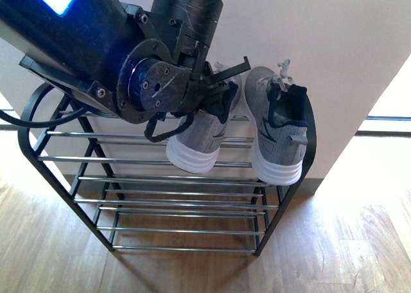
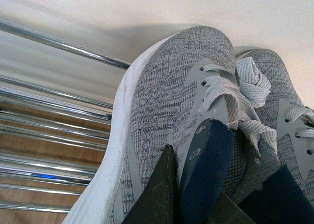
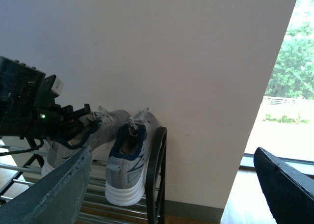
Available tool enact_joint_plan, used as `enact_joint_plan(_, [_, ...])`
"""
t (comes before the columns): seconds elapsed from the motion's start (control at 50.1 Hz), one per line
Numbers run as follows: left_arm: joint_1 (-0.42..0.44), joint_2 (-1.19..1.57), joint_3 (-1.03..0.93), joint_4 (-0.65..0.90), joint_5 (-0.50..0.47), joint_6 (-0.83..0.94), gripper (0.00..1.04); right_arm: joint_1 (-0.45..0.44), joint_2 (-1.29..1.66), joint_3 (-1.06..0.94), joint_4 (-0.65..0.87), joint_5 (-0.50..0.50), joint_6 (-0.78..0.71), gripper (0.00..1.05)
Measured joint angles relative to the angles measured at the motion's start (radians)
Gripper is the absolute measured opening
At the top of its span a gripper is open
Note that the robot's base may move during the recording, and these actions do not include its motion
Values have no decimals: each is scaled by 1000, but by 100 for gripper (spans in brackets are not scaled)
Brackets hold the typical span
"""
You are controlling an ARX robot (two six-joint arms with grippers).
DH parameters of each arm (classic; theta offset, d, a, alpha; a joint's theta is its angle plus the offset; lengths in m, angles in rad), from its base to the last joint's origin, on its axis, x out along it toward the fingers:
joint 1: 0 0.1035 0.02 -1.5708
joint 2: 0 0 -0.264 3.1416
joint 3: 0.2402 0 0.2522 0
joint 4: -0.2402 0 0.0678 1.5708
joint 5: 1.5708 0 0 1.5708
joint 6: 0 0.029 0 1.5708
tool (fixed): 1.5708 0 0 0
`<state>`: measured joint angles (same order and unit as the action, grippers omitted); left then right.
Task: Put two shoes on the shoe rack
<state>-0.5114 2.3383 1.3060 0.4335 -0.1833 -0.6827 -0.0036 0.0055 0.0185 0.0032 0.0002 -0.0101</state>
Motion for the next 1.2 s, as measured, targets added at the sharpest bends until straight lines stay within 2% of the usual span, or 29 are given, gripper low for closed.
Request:
enact_joint_plan(0.34, [-14,7,-11,52,-42,-56,2,0,0,0,0,0,0,95])
enact_joint_plan(0.519, [-30,7,-26,66,-132,-47,2,0,0,0,0,0,0,95])
enact_joint_plan(0.679, [-57,13,-37,29,-153,-47,2,0,0,0,0,0,0,95])
enact_joint_plan(0.799, [-59,13,-36,-28,-97,-90,2,0,0,0,0,0,0,95])
enact_joint_plan(1.079, [-58,13,-37,29,11,-89,2,0,0,0,0,0,0,95])
enact_joint_plan(1.119, [-58,13,-37,28,19,-89,6,0,0,0,0,0,0,95])
enact_joint_plan(1.199, [-58,13,-37,35,45,-97,22,0,0,0,0,0,0,95])
